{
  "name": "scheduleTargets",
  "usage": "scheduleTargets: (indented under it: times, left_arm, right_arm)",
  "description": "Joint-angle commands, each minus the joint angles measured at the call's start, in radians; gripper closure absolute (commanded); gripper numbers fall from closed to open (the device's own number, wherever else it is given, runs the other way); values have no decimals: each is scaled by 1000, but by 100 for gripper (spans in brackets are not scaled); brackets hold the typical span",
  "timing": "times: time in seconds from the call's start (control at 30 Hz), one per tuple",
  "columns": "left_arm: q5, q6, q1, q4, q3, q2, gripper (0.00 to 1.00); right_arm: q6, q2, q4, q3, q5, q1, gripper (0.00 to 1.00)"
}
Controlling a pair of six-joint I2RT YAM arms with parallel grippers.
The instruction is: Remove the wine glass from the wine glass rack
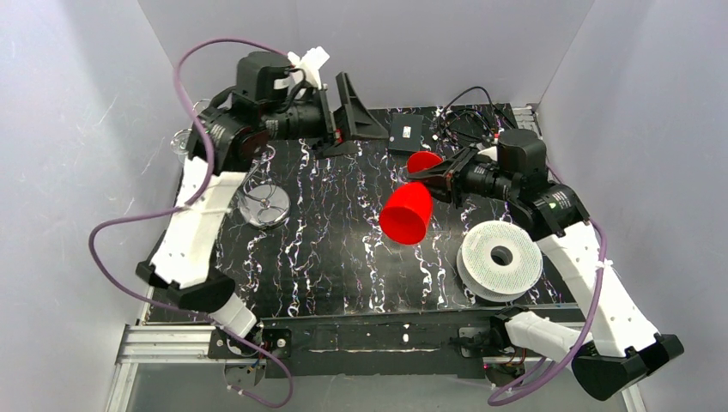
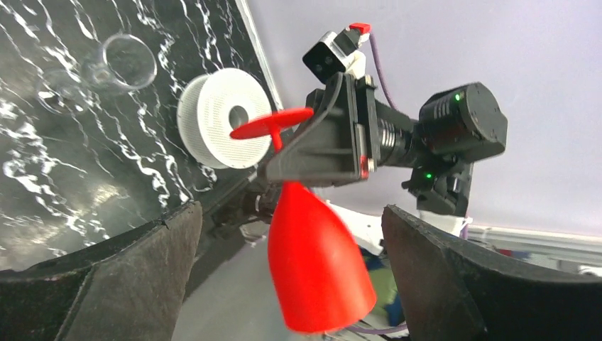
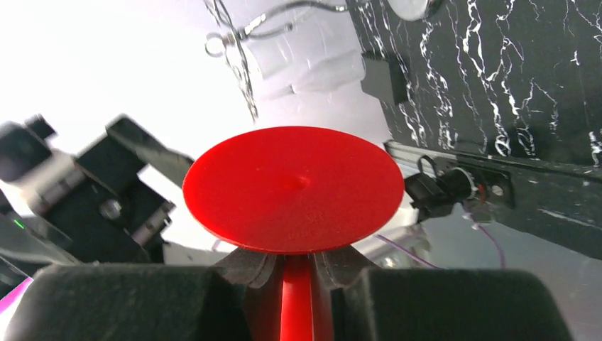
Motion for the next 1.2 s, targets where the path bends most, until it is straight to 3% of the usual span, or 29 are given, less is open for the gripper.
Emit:
scheduleTargets:
  times: [0.0,0.2,0.43,0.73,0.97,1.17]
  left_arm:
    - [-60,148,2,-8,-17,-118,2]
    - [-43,205,-1,9,-16,-147,5]
    - [-41,251,-34,45,-62,-163,13]
    - [-60,336,-117,45,-72,-130,21]
    - [-122,405,-175,-2,-33,-82,35]
    - [-199,446,-220,-22,-2,-41,55]
  right_arm:
    - [233,-36,-39,11,124,-28,99]
    - [382,36,-191,94,76,-58,99]
    - [522,55,-133,80,49,-60,99]
    - [553,80,-73,87,20,-62,99]
    - [551,87,-69,88,3,-62,99]
    - [546,90,-46,65,-20,-61,99]
